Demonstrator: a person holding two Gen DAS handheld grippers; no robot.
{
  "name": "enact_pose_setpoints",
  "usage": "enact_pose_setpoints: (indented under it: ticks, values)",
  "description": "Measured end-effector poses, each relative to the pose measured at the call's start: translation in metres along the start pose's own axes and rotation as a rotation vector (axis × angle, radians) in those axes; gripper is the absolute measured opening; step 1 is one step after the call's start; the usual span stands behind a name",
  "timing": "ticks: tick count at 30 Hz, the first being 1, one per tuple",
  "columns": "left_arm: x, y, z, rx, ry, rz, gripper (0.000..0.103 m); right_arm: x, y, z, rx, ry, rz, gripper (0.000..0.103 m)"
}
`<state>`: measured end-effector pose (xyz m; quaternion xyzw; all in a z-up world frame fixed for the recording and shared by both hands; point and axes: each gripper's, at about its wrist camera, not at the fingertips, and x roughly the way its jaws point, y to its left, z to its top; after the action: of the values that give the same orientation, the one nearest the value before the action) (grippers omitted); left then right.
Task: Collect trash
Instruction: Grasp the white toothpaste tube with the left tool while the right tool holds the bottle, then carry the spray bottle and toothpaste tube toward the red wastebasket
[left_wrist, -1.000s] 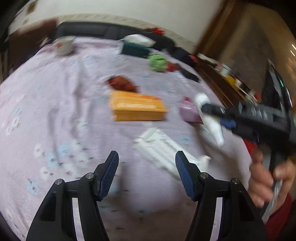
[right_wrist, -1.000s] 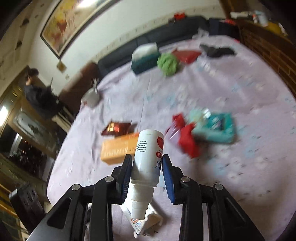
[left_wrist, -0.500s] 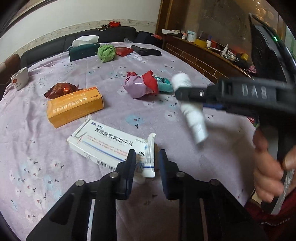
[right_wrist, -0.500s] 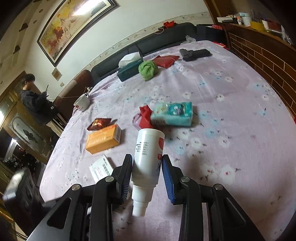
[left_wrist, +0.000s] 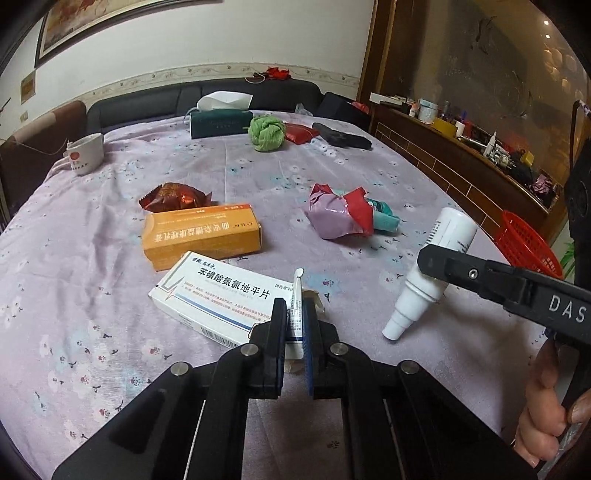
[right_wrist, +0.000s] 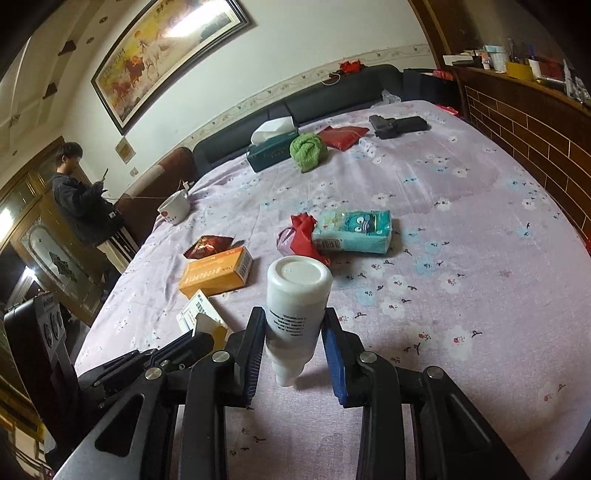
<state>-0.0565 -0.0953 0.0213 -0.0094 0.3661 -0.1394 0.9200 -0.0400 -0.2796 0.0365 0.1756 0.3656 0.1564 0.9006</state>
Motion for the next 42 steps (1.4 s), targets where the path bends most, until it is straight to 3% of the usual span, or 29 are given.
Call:
enact_pose_setpoints:
  ticks: [12, 29, 42]
  values:
    - [-0.012, -0.016, -0.002, 0.049, -0.044, 0.064, 0.007, -0.013, 0.001, -0.005, -0.002, -0.024, 0.005, 0.033]
    - [-0.048, -0.051, -0.014, 0.11, -0.104, 0.124, 0.008, -0.07, -0.003, -0.025, 0.017, -0.105, 0.011, 0.033]
    - [-0.051, -0.048, -0.014, 0.109, -0.121, 0.153, 0.007, -0.067, -0.002, -0.026, 0.015, -0.099, 0.008, 0.033]
